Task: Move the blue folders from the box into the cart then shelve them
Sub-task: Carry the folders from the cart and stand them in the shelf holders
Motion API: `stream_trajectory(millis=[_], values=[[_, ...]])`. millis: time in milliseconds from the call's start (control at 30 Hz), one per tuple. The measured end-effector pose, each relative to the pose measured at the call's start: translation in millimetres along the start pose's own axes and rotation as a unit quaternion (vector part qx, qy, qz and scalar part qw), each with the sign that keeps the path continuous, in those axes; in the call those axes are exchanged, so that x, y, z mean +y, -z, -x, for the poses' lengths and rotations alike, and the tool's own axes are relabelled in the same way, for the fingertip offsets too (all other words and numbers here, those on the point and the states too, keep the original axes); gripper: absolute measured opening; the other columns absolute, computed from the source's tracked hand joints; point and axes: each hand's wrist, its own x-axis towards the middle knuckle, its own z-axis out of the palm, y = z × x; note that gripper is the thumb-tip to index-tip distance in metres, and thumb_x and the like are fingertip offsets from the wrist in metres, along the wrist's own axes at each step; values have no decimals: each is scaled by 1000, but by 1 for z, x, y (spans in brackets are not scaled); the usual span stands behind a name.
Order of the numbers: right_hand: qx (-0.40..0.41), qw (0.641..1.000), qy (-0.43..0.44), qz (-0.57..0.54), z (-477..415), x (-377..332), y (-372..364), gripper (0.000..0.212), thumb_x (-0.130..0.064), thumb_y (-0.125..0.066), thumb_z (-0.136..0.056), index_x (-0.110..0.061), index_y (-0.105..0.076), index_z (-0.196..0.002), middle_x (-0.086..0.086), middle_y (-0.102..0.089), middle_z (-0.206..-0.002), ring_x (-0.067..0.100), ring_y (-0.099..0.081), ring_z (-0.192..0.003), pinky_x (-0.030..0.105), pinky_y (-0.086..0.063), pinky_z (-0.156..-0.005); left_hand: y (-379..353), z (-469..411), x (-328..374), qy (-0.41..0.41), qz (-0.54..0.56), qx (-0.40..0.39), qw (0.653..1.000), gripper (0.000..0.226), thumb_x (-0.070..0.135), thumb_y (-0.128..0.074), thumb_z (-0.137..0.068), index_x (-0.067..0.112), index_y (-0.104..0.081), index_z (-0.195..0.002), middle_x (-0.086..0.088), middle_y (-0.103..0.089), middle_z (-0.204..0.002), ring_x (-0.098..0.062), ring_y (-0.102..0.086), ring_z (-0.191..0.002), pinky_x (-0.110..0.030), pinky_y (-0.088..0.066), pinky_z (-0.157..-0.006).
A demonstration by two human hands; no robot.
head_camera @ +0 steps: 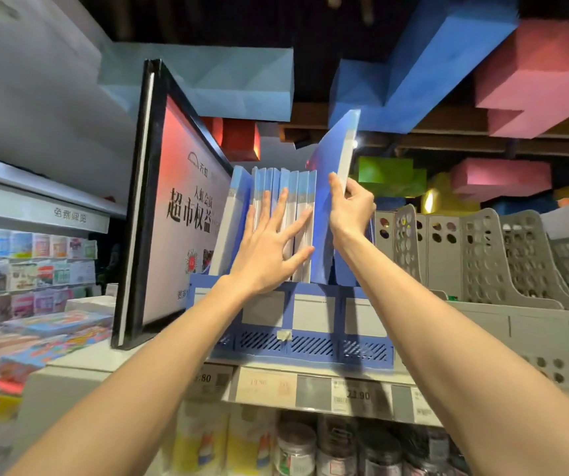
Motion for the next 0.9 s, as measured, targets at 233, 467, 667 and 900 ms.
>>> stream_trajectory(millis=[233, 467, 667, 900], values=[[0, 1000, 1, -26, 0, 17, -4, 40, -28, -59, -99, -18, -52, -62, -14, -34, -50, 2, -28, -50, 21, -27, -53, 6, 1, 1, -5, 0, -32, 999, 72, 64, -42, -97, 46, -8, -157, 0, 22, -166, -25, 29, -150, -49, 15, -123], [-88, 994, -54, -27, 17, 26, -6, 35, -40, -51, -102, -17, -76, -108, -14, -74, -87, -9, -62, -80, 14, -51, -74, 8, 0, 0, -2, -6, -50, 999, 73, 65, -41, -98, 46, -3, -157, 0, 25, -165, -23, 34, -147, -46, 17, -122], [-242, 956, -158, -46, 20, 32, 29, 24, -35, -55, -101, -18, -73, -101, -1, -73, -84, 12, -65, -79, 32, -55, -71, 9, 0, -3, -10, -2, -55, 998, 73, 64, -41, -98, 44, -3, -158, 1, 26, -165, -22, 36, -146, -46, 19, -122], [-389, 893, -223, -29, 31, 27, 56, 36, -39, -46, -105, -14, -71, -99, -4, -72, -75, 10, -67, -68, 27, -52, -62, 9, 0, -6, -13, 10, -64, 998, 65, 51, -39, -104, 42, -4, -158, 0, 26, -165, -24, 37, -146, -44, 22, -119]])
